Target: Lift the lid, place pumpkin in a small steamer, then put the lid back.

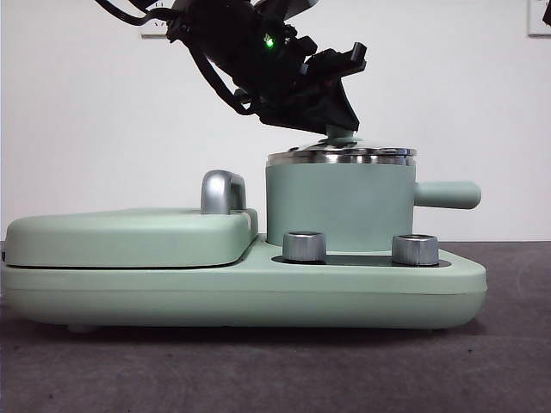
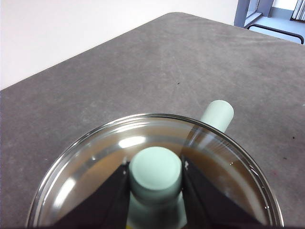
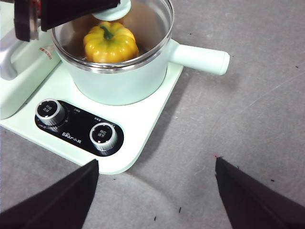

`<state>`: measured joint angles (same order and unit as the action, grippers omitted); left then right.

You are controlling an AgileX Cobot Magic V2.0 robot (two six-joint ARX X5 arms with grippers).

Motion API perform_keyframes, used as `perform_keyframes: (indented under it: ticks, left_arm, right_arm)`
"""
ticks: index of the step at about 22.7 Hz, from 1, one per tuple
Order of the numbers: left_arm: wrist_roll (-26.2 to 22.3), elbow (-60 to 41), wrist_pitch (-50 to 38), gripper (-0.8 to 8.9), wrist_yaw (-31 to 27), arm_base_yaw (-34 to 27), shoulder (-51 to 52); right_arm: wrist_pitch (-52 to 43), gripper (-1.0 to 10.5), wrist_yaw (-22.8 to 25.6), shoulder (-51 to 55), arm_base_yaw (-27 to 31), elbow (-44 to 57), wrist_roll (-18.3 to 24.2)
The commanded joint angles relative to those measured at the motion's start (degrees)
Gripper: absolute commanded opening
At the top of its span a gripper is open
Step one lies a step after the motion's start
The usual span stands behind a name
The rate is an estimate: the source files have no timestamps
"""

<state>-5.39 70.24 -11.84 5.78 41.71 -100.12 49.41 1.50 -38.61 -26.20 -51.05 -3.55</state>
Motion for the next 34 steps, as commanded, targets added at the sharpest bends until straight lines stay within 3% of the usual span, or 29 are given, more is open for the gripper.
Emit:
perform_keyframes:
  ticks: [1, 13, 20, 25, 34]
  left_arm:
    - [-1.1, 1.1, -0.6, 0.16, 0.2, 0.7, 0.2]
    - [-2.8, 1.1, 2.3, 0.24, -1.7, 0.3, 0.2]
    - [-2.5, 1.1, 0.7, 2.86, -1.7, 0.3, 0.2]
    - [-2.3, 1.1, 3.8, 3.12, -1.7, 0.3, 2.1]
    - [14.8, 1.1, 24.6, 3.09, -1.7, -4.5, 15.6]
  right_arm:
    - [-0.7, 3.8, 0.1, -0.2, -0.2, -0.4, -1.0]
    - [-0.8, 3.8, 0.1, -0.2, -0.2, -0.4, -1.0]
    - [-0.8, 3.8, 0.1, -0.2, -0.2, -0.4, -1.0]
    - [-0.9, 3.8, 0.1, -0.2, -0.2, -0.4, -1.0]
    - [-0.9, 3.8, -0.9, -0.8, -0.2, -0.4, -0.9]
